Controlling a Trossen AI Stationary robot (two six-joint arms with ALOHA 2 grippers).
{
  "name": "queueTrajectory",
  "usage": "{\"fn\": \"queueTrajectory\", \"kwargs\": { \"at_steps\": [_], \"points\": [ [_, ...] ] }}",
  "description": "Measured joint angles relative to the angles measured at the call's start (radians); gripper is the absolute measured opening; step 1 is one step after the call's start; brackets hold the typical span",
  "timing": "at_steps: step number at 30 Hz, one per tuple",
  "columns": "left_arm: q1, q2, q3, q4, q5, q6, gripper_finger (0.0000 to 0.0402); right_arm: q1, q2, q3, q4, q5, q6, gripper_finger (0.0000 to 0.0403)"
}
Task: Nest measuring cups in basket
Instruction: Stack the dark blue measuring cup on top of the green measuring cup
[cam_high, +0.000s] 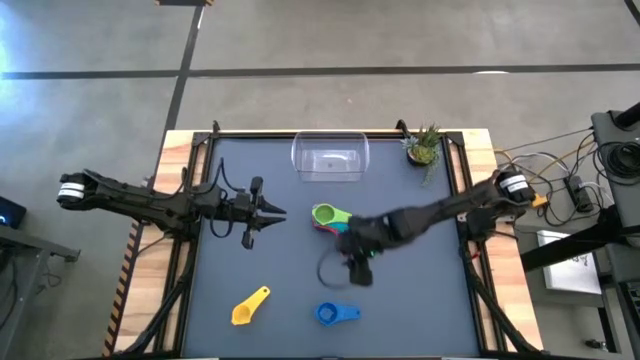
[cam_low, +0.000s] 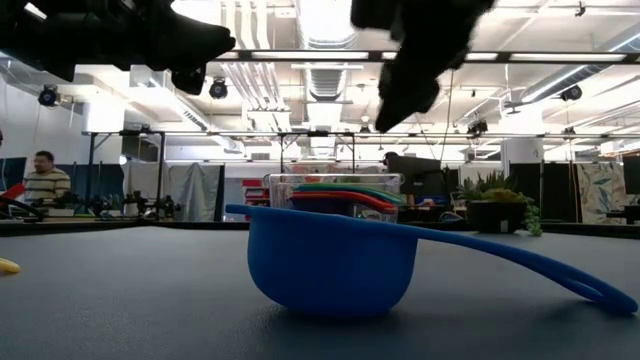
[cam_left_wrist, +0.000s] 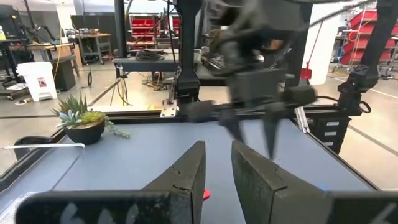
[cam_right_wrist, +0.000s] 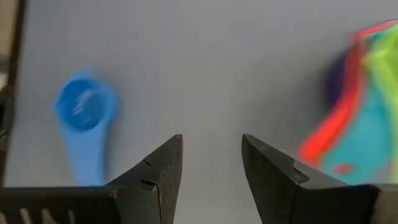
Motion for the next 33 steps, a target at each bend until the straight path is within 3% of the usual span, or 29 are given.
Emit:
{"fn": "queueTrajectory", "kwargs": {
  "at_steps": [8,18,27,33],
  "points": [
    [0.0,0.001,0.0,0.0,0.0,-0.004,0.0062,0.17,0.054,-0.012,0.113,0.072,0.112,0.0187],
    [0.0,0.018,0.0,0.002,0.0,-0.012,0.0062,0.224,0.183,-0.012,0.168,0.093,0.165,0.0271],
    [0.0,0.039,0.0,-0.001,0.001,-0.027,0.0061,0.273,0.252,0.077,0.174,0.064,0.215,0.0349],
    [0.0,0.039,0.0,0.0,0.001,-0.031,0.0061,0.301,0.293,0.085,0.171,0.073,0.264,0.0368]
  ]
}}
